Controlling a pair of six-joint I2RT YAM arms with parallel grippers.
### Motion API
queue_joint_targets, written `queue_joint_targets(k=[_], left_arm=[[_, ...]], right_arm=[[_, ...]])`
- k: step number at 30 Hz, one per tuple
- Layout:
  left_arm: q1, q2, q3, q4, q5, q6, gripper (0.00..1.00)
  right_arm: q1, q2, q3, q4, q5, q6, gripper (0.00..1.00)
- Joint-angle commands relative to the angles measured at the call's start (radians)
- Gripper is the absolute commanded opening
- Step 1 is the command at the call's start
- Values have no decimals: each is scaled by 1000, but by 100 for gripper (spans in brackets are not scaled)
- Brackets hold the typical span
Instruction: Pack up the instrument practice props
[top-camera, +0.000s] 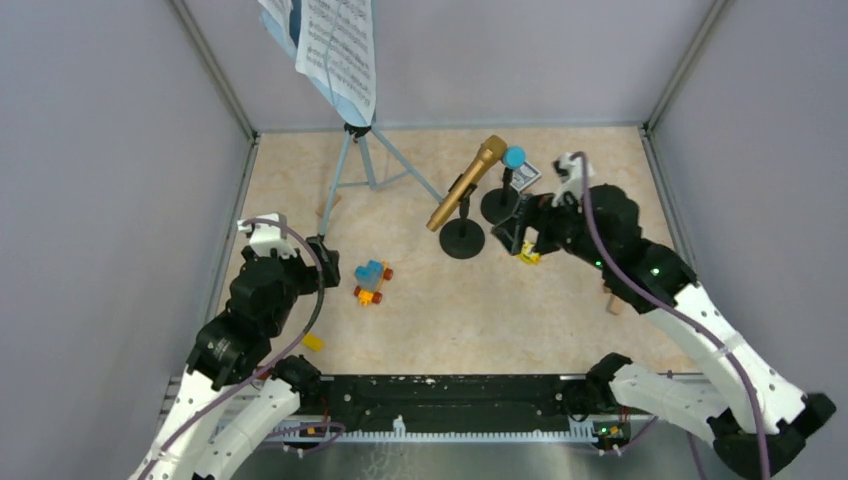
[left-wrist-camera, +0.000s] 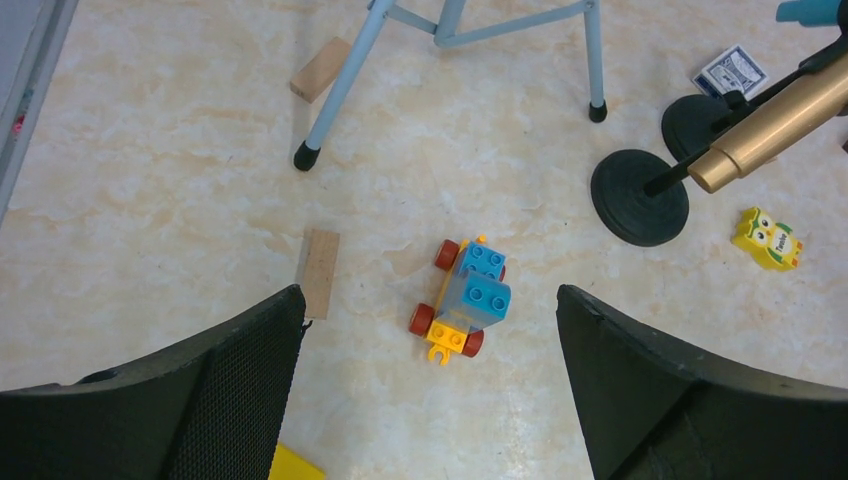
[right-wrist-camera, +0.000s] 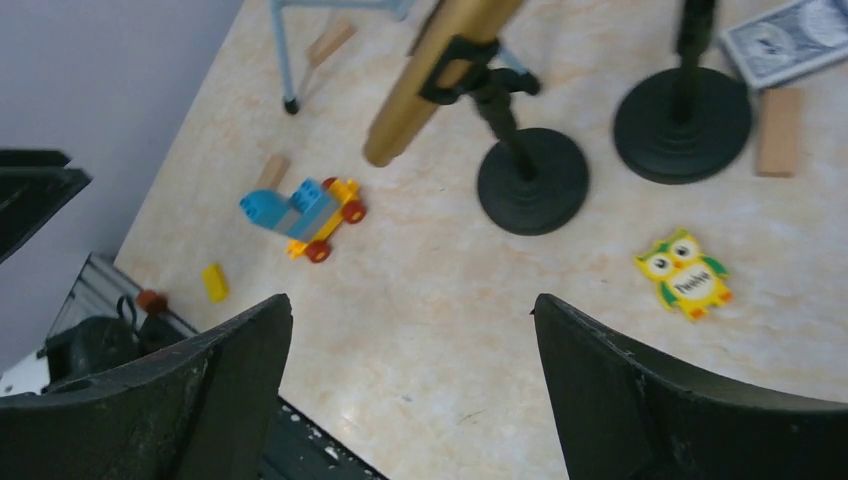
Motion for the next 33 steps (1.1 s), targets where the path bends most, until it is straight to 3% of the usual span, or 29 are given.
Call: queue_joint_targets(k=[1,8,14,19,23,26,33], left_arm=[[0,-4,-43,87,35,16,99],[1,-21,-78,124,32,26,99],[1,3,-77,126,35,28,99],[0,-19,-76,118,13,21,99],[1,-35,-80,119,10,22,99],[1,-33,-75,109,10,20,99],[0,-23,-77,112,12,19,99]], right_arm=[[213,119,80,182,189,21,90],[370,359,182,344,252,60,89],[387,500,205,553,234,110,90],[386,675,267,773,219,9,90],[387,807,367,897,192,-172,90],[378,860,375,1026,186,-242,95],[286,1033,575,1025,50,-266,95]])
